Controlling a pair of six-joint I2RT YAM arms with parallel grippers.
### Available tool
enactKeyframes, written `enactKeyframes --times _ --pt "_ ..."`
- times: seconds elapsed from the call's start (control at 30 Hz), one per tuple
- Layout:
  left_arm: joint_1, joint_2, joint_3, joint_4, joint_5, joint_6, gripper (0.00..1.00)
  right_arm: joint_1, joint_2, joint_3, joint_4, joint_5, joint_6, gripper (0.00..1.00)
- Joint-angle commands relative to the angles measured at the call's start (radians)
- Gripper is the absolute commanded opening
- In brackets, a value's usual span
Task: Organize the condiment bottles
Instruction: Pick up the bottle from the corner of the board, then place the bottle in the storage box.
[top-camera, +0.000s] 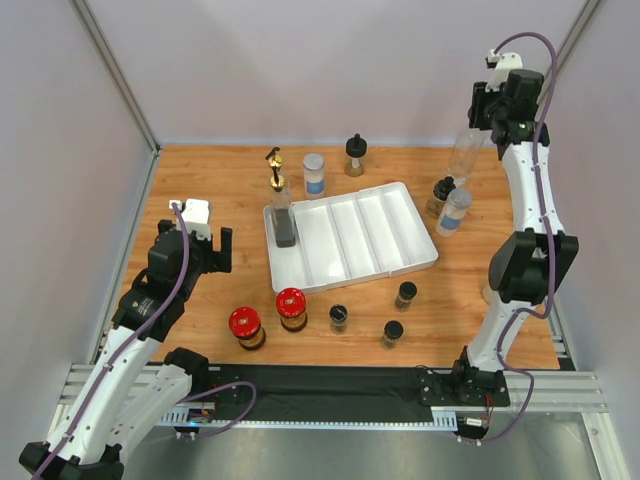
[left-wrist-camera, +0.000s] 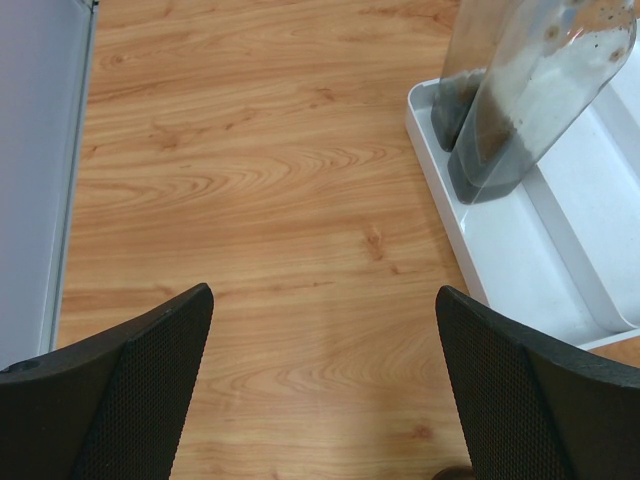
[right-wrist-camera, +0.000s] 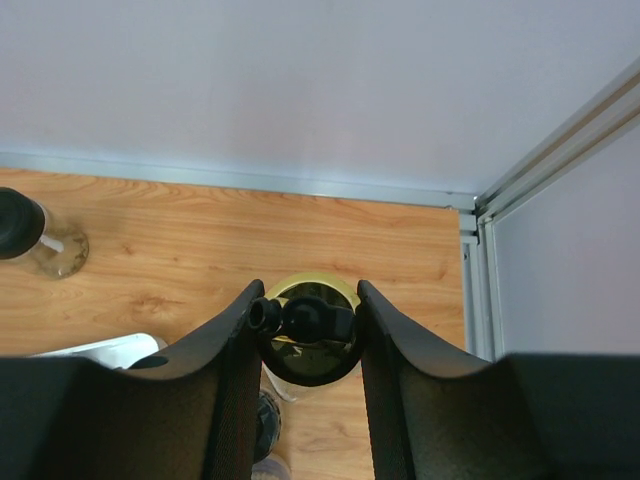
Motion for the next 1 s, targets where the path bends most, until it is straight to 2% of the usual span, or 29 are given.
enactKeyframes --times 0.0,0.63,0.97 --pt "-0.004 -0.01 -0.003 0.023 -0.005 0.017 1.0 -0.003 -0.103 0.042 0.154 0.016 -0.026 0.0" --pt "-0.004 -0.002 -0.003 0.023 -0.021 0.02 1.0 0.033 -0.035 0.197 0.178 -0.07 0.057 0.0" --pt "-0.004 -0.001 -0.005 0.02 -0.036 0.023 1.0 0.092 -0.031 0.212 0.157 -0.183 0.121 0.0"
